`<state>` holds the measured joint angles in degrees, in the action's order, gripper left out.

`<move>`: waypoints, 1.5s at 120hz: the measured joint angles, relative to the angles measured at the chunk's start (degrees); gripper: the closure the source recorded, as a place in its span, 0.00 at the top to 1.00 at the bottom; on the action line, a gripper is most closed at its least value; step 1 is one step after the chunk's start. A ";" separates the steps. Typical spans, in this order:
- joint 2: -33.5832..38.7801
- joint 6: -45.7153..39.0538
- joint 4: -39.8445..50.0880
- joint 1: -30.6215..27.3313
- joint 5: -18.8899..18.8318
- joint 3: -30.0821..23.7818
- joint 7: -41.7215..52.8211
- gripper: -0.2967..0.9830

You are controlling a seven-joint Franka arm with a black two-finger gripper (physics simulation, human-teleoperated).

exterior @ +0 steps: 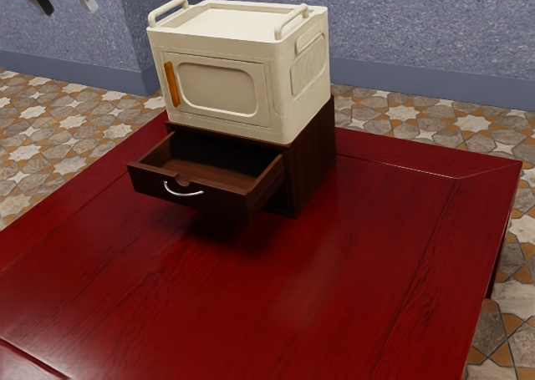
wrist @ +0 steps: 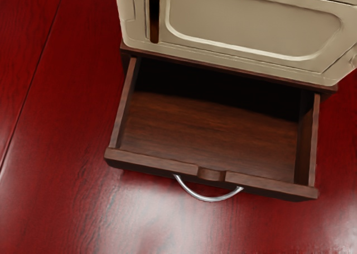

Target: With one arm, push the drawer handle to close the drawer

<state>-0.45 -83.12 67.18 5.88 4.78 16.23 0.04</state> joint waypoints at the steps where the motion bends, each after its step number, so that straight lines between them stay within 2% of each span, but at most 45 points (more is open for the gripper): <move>1: 0.23 -0.05 0.54 0.49 0.03 0.02 0.02 0.75; 6: 2.65 -0.10 4.34 3.44 -0.06 0.15 0.08 0.75; 12: 11.01 -0.10 14.00 5.97 -1.03 -0.40 -0.20 0.75; 17: 20.17 -0.52 24.61 2.60 -1.60 -2.65 -0.47 0.75; 23: 31.51 -1.46 37.56 -3.15 -2.11 -8.05 -0.75 0.75; 29: 39.35 -2.27 47.94 -5.44 -2.45 -10.89 -1.01 0.75; 38: 44.00 -3.89 61.66 -3.39 -2.69 -9.11 -1.37 0.75; 46: 44.74 -4.91 68.54 -2.51 -2.89 -8.74 -1.64 0.75; 54: 43.88 -5.79 71.91 -2.38 -2.98 -9.91 -2.01 0.75; 61: 40.20 -8.49 72.78 -2.27 -3.24 -11.63 -2.19 0.75; 75: 29.42 -18.13 72.74 -2.11 -3.35 -12.62 -2.28 0.75; 92: 24.51 -29.04 72.42 -2.50 -3.73 -12.43 -2.09 0.74; 96: 23.65 -30.98 72.08 -2.60 -3.88 -12.34 -2.01 0.70; 113: 18.62 -37.40 69.79 -2.65 -5.60 -11.77 -1.73 0.42; 127: 12.53 -40.61 64.93 -2.10 -7.69 -9.99 -1.47 0.29; 148: 5.56 -43.66 59.67 -2.03 -9.21 -9.55 -1.14 0.20; 180: -0.43 -45.98 55.08 -2.83 -9.45 -9.55 -0.56 0.16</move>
<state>-0.88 -129.10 122.26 3.04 -4.66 6.68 -0.52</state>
